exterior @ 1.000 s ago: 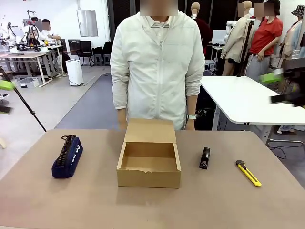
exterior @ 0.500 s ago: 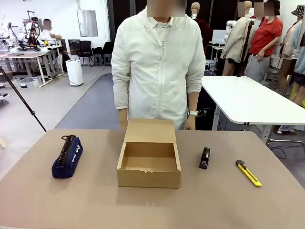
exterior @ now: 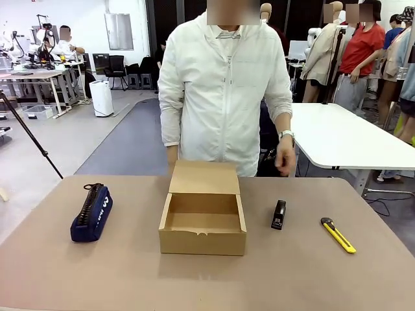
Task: Pack the items into the box.
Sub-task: Pick up the item indicated by the person and place it inside the Mailer Box.
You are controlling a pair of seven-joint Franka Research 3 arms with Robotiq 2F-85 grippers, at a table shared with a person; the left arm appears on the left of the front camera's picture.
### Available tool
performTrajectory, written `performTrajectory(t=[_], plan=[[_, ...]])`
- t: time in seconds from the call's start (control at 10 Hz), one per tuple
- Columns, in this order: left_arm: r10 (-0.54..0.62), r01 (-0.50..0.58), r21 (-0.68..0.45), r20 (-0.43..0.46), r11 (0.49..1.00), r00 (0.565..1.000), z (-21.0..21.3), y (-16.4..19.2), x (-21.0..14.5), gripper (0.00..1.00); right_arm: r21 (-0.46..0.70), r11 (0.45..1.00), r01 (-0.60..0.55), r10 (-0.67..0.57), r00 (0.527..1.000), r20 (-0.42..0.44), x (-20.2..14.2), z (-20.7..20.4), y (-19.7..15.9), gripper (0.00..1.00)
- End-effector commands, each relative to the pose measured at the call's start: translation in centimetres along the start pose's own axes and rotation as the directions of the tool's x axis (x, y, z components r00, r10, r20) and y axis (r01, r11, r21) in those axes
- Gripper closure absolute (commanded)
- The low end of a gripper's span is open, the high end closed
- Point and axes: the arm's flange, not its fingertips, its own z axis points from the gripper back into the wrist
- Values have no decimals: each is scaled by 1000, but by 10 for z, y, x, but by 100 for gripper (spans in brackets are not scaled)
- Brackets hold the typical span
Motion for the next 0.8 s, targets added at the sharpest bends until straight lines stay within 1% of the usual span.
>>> performTrajectory(t=[0.0, 0.7], plan=[[1, 0, -23, 15, 1000, 1000, 6, 2, -1, 0, 11, 1000, -20, 20, 1000, 8, 4, 2, -2, 0], [1, 0, -23, 15, 1000, 1000, 6, 2, -1, 0, 11, 1000, -20, 20, 1000, 8, 4, 2, -2, 0]])
